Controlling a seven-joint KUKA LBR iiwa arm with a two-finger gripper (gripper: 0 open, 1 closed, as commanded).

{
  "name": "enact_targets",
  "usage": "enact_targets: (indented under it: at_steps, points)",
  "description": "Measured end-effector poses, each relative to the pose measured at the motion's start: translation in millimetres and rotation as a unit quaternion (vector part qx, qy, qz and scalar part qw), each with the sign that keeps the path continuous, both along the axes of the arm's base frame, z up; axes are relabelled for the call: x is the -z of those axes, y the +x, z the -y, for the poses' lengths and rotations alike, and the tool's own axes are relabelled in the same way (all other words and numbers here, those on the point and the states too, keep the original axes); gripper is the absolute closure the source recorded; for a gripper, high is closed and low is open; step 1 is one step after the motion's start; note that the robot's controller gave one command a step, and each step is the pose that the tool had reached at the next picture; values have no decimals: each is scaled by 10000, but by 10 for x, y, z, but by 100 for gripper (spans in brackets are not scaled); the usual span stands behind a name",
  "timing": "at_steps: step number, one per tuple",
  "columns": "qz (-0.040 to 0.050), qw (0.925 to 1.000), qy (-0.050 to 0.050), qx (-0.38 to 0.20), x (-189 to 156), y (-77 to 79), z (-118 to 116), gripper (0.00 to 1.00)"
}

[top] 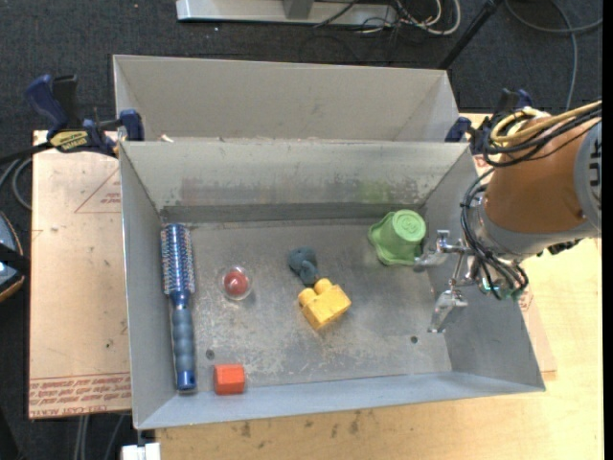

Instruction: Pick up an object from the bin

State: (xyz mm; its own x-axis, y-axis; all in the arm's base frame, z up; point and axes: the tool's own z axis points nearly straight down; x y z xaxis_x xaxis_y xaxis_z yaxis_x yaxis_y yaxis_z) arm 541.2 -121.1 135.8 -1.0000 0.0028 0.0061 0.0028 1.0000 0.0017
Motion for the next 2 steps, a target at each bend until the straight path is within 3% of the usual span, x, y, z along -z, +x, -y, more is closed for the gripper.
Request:
enact_targets:
  at_steps: [1,2]
  points:
    - [14,9980,20,-624,405,-148,-839,0]
    - [43,9848,18,-1736,261,-249,-1924,0]
